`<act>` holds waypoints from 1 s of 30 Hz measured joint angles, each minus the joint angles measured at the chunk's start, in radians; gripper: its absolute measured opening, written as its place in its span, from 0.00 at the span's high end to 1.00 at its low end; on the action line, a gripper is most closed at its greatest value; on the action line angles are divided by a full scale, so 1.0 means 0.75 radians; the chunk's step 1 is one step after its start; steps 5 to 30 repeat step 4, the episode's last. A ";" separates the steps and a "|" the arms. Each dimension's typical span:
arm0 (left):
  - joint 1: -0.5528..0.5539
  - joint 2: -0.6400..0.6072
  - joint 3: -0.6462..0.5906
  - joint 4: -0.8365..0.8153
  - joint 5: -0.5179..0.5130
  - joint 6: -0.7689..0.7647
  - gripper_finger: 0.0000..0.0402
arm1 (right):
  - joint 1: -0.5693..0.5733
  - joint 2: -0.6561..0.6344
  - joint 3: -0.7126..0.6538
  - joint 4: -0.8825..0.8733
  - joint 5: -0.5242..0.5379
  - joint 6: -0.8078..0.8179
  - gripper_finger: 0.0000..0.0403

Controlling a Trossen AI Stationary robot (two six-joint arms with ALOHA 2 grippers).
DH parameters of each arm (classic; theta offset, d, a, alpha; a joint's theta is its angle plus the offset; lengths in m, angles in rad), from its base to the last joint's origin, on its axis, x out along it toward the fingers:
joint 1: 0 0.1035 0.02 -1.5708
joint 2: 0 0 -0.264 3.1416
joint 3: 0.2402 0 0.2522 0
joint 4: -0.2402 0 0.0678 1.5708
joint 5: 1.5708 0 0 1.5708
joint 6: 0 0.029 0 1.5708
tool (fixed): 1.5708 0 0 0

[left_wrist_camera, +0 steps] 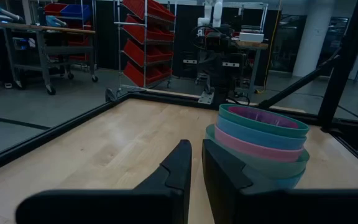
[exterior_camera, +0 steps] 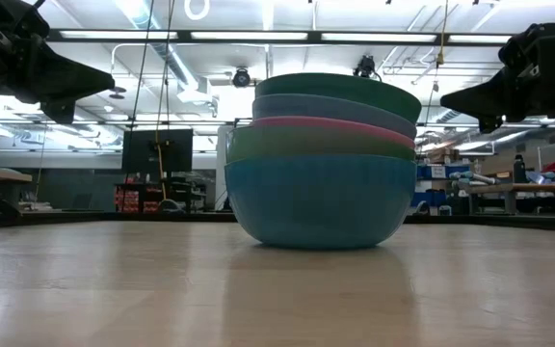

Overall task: Nest bowls inside each other
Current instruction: Return to Home Position

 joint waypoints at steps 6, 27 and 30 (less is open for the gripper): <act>0.000 0.000 0.000 0.000 0.000 0.000 0.88 | 0.000 0.000 0.000 0.000 0.000 0.000 1.00; 0.000 0.000 0.000 0.000 0.000 0.000 0.88 | 0.000 0.000 0.000 0.000 0.000 0.000 1.00; 0.000 0.000 0.000 0.000 0.000 0.000 0.88 | 0.000 0.000 0.000 0.000 0.000 0.000 1.00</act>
